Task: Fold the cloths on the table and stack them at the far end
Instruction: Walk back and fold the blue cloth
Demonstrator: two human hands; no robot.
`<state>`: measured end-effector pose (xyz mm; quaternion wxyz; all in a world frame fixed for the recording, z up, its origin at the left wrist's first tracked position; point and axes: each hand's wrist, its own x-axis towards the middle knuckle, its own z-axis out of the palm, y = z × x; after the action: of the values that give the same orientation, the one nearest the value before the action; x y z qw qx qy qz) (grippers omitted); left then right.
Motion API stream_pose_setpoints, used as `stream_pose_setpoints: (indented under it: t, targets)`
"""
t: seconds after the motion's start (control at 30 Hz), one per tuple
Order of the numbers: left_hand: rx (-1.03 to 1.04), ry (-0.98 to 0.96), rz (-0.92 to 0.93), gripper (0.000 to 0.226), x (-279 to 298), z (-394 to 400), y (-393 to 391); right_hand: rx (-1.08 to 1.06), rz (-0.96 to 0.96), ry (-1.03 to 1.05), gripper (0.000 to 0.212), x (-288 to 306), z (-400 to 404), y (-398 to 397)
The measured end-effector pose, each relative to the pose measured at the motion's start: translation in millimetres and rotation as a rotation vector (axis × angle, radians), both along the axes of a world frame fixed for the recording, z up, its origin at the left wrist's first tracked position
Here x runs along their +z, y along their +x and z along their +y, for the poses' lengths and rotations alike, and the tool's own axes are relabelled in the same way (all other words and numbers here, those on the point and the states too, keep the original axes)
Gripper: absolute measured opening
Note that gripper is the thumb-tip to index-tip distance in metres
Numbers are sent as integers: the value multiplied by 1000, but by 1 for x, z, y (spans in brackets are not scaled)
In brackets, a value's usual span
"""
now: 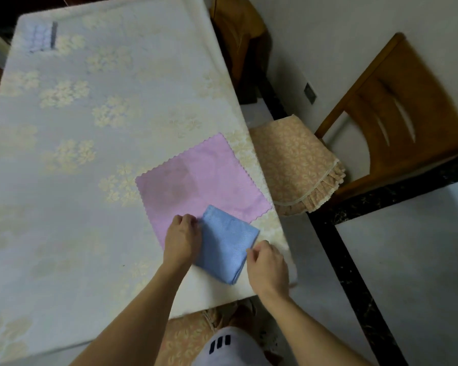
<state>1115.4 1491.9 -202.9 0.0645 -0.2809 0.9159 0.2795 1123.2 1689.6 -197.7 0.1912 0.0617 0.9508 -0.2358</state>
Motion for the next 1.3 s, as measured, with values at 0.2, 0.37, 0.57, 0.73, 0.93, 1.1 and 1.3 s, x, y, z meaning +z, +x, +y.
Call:
stream_pose_setpoints:
  t: [0.2,0.37,0.57,0.73,0.93,1.1,1.3]
  targets:
    - [-1,27,-58,23,1,0,-5,-268,-128,-82,27,3,-21,-2]
    - [53,89,-113,25,-2,1,-9,-411,-184,-170,25,-1,-28,-4]
    - [68,126,-121,32,0,3,-11,-526,-246,-339,22,-4,-31,-9]
    - [67,186,-138,28,7,5,-10,-478,-177,-375,24,-8,-31,-9]
    - [171,324,-162,27,16,3,-8,-370,-108,-475,22,1,-26,-11]
    - [296,543,-75,23,39,2,0,-303,-29,-539,24,22,-29,-30]
    - [359,681,145,29,77,3,2,-135,59,-563,30,52,-42,-61]
